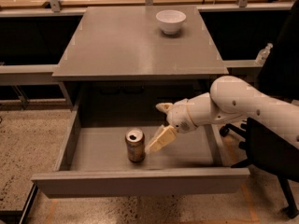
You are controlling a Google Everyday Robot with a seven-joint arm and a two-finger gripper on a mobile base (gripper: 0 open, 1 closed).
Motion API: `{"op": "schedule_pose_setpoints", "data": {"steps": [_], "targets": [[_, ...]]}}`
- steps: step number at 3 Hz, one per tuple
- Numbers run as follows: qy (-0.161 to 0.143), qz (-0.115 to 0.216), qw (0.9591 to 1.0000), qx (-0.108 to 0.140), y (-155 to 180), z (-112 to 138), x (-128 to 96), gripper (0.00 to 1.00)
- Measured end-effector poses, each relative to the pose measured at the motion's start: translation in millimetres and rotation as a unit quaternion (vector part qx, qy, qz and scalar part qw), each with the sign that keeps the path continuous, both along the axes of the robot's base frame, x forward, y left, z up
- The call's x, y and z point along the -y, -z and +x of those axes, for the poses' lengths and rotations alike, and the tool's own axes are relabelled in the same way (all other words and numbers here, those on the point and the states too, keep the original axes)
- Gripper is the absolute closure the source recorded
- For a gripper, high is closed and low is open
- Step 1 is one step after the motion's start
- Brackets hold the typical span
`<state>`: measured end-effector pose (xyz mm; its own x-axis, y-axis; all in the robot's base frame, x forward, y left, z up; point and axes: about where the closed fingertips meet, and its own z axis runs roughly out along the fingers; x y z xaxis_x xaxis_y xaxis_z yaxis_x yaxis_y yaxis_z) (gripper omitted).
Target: Pick orange can from top drawer and place on counter
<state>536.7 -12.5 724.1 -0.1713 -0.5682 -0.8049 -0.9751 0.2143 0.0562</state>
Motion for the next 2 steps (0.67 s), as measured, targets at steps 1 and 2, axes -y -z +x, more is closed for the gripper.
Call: {"op": "schedule_pose_setpoints", "data": {"steps": [1, 2], "targets": [[-0.017, 0.019, 0.9997, -0.008, 15.5, 0.5, -25.4, 0.00], [-0.023, 0.033, 0.9991, -0.012, 35.7, 1.0, -56.3, 0.00]]}}
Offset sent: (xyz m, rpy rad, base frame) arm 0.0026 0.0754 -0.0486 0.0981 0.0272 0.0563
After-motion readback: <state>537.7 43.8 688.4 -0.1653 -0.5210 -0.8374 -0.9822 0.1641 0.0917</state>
